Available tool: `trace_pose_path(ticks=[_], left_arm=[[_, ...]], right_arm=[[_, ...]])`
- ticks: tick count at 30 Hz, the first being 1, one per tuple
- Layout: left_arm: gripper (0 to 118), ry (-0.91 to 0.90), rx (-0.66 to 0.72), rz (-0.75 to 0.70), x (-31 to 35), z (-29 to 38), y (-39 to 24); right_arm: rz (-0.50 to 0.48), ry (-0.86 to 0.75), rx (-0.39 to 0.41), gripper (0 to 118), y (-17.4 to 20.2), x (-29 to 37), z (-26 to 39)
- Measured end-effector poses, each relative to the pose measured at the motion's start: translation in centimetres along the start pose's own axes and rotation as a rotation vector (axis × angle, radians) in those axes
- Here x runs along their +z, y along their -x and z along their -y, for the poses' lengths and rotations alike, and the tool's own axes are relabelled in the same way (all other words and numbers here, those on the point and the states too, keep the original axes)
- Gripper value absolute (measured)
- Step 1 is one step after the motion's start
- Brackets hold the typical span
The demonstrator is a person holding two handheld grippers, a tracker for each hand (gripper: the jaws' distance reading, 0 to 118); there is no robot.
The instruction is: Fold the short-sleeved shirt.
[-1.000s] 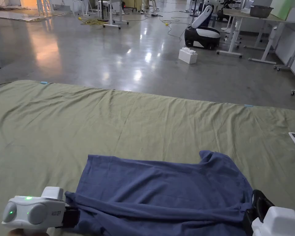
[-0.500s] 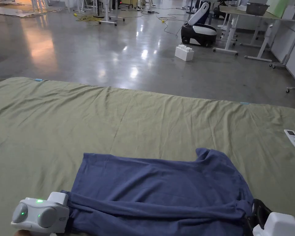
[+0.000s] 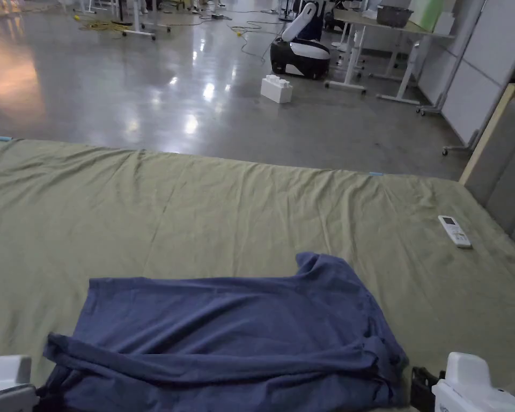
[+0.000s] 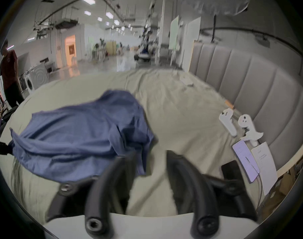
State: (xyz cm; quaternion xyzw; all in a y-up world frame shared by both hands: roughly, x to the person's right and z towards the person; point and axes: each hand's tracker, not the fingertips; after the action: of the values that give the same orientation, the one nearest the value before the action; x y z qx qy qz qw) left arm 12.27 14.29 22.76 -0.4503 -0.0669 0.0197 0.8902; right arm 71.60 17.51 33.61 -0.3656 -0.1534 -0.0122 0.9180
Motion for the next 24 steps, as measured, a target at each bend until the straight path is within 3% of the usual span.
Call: trace_pose_path(ticks=[4, 8, 14, 18, 21, 22, 24], left_arm=[[6, 0.0, 0.004, -0.001, -0.1, -0.1, 0.1], [6, 0.008, 0.005, -0.006, -0.3, -0.2, 0.0], [6, 0.014, 0.006, -0.009, -0.5, -0.2, 0.0], [6, 0.018, 0.01, -0.018, -0.7, -0.2, -0.2], [6, 0.012, 0.011, -0.024, -0.6, -0.1, -0.5], [6, 0.013, 0.011, -0.026, -0.7, -0.1, -0.6], [6, 0.008, 0.017, -0.029, -0.6, -0.1, -0.6]], right_arm=[[-0.078, 0.107, 0.033, 77, -0.2, -3.2, -0.5], [-0.086, 0.18, 0.096, 86, 1.0, -6.4, -1.0], [-0.119, 0.294, 0.185, 85, 3.5, -10.3, -0.9], [-0.099, 0.31, 0.189, 73, 4.4, -10.6, -0.8], [-0.114, 0.302, 0.178, 39, 4.8, -9.8, -0.6], [-0.118, 0.291, 0.194, 21, 5.0, -9.6, -0.5], [-0.129, 0.284, 0.199, 13, 5.4, -9.3, -0.4]])
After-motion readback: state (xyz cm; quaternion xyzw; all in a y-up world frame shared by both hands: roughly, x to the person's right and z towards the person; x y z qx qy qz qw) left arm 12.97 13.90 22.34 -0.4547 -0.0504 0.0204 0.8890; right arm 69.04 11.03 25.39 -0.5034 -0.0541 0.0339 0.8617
